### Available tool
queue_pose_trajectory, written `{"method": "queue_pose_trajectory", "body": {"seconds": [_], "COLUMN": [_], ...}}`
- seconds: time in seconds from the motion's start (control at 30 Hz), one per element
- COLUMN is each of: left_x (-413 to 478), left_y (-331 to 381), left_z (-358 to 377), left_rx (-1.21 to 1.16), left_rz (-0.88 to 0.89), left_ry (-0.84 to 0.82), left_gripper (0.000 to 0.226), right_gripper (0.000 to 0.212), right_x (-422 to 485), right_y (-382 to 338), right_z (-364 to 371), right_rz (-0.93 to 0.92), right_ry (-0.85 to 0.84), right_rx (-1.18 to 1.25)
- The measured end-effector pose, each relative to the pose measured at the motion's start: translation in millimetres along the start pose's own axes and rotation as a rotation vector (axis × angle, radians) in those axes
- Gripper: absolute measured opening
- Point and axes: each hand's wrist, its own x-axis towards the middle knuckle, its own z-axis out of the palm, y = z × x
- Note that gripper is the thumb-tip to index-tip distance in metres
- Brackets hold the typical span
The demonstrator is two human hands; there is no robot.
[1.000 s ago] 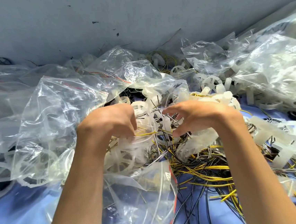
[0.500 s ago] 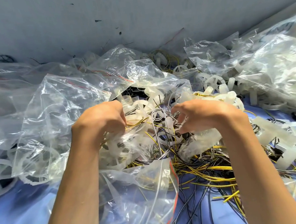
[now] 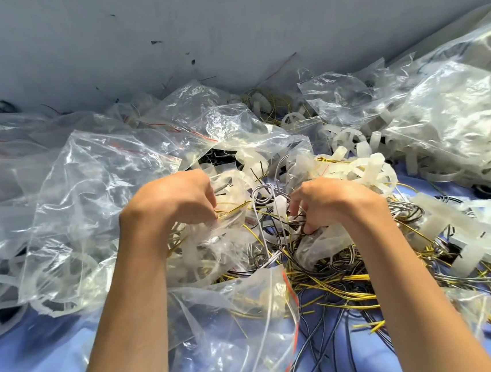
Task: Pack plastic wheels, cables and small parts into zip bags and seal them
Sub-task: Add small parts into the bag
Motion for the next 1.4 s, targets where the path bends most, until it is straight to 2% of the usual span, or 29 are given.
{"method": "queue_pose_trajectory", "body": {"seconds": [0.2, 0.47, 0.6, 0.73, 1.03, 1.2, 1.4], "left_x": [-2, -2, -11, -15, -8, -5, -3], "left_y": [1, 3, 15, 27, 38, 41, 38], "left_z": [-1, -4, -8, -7, 1, 4, 6], "left_rx": [-0.002, 0.036, -0.057, -0.084, -0.206, -0.231, -0.233], "left_rz": [0.018, 0.095, 0.226, 0.320, 0.388, 0.354, 0.229], "left_ry": [0.001, 0.015, 0.014, 0.038, 0.131, 0.152, 0.222], "left_gripper": [0.024, 0.014, 0.031, 0.030, 0.029, 0.049, 0.051], "right_gripper": [0.035, 0.026, 0.020, 0.011, 0.016, 0.016, 0.010], "right_x": [0, -15, -22, -25, -25, -28, -26], "right_y": [-1, 14, 13, 9, 3, 2, 8], "right_z": [1, -21, -27, -28, -29, -31, -31], "right_rz": [-0.045, -0.285, -0.394, -0.419, -0.438, -0.444, -0.434], "right_ry": [-0.035, 0.084, 0.150, 0.107, 0.174, 0.204, 0.169], "right_rx": [-0.014, 0.280, 0.460, 0.632, 0.645, 0.627, 0.689]}}
